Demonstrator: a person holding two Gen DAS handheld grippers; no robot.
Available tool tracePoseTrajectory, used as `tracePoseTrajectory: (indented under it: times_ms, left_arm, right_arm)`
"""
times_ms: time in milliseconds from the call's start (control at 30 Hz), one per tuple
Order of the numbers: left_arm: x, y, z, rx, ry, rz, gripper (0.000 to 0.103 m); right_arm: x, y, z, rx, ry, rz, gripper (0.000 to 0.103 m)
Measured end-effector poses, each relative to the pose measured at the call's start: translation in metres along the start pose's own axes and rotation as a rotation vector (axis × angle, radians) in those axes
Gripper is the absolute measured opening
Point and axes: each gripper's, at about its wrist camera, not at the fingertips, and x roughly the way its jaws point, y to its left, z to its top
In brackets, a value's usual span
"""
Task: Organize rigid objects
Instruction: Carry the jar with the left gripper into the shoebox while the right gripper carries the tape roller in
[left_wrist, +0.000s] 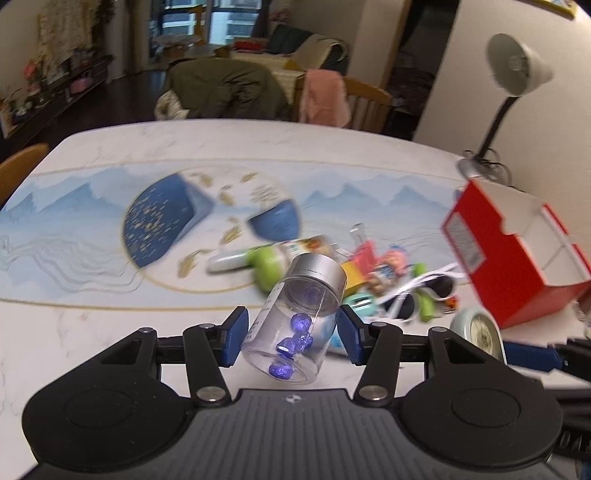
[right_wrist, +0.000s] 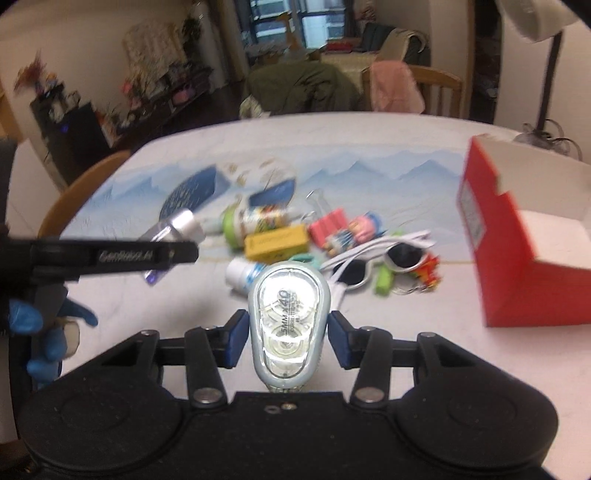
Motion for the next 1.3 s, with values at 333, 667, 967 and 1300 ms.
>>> tracePoseTrajectory:
  times_ms: [333,667,967,1300]
  left_arm:
    - [-0.021,-0.066,0.029,0.105,-0.028,-0.09,0.052]
    - [0.003,-0.148,0.059,0.15,-0.013,-0.162,0.052]
    - [0.047,-0.221,0.08,0.18,0.024,-0.209,0.052]
    - [0.1,-0.282,0.106,0.165,0.088,-0.232,0.052]
  right_arm:
    - [-0.035,-0.052,0.033,0.075,-0.077,-0.072,0.046]
    - [-0.045,-0.12,0.061,0.114,-0.12,-0.159,0.046]
    - [-0.04,-0.194,0.078,0.161,-0.116,-0.22,0.046]
    - [-0.012,-0.266,0.083,0.191,-0.046,-0.286,0.046]
